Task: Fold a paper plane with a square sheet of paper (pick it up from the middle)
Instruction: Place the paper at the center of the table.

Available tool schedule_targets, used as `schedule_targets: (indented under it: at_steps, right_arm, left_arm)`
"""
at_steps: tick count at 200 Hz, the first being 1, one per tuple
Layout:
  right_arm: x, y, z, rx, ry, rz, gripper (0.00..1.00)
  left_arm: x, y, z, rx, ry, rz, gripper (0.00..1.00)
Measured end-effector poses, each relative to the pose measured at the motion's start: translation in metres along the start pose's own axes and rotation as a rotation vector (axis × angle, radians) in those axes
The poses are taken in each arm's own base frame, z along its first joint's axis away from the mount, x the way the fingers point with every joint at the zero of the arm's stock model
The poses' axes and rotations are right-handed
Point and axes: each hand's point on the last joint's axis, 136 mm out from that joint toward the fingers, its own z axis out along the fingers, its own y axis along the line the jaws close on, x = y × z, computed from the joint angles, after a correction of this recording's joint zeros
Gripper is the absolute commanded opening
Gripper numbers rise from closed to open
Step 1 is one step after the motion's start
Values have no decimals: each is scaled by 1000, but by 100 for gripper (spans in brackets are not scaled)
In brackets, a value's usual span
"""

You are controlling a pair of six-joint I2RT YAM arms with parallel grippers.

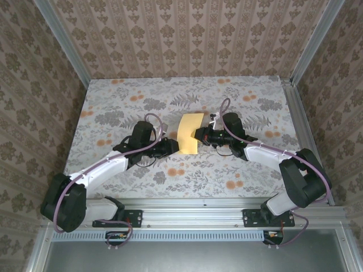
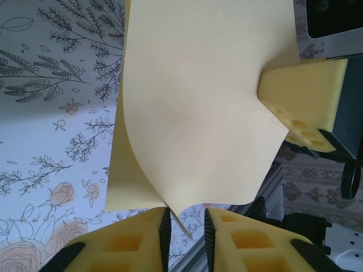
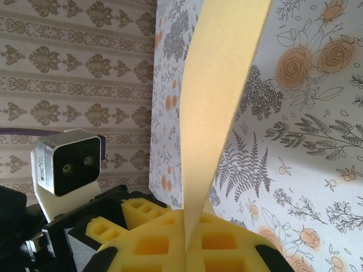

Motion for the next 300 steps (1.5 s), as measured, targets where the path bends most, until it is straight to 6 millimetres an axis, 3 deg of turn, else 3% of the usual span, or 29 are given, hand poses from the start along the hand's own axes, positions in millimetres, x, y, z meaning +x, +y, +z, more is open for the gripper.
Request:
schedule_targets:
  at_steps: [41,107,163,235,280,300]
  right_arm:
    - [1,0,0,-6,3,-2,4]
    - [5,-4,3,-14,29,2,4]
    - [21,-44,16,56,82,60,5]
    - [39,-86,24,144,141,78,8]
    - [51,-109,20,235,180,70,19]
    - [53,-118,17,285,190,64,33]
  left_arm:
    - [1,1,0,-5,4,1,4]
    - [3,8,4,-20,20,-12,4]
    - [8,25,17,-58,57,-48,4]
    - [27,54,49,-109,149,-90,4]
    - [33,61,63,-123,186,-98,5]
    - [31,59,66,-121,188,-94,5]
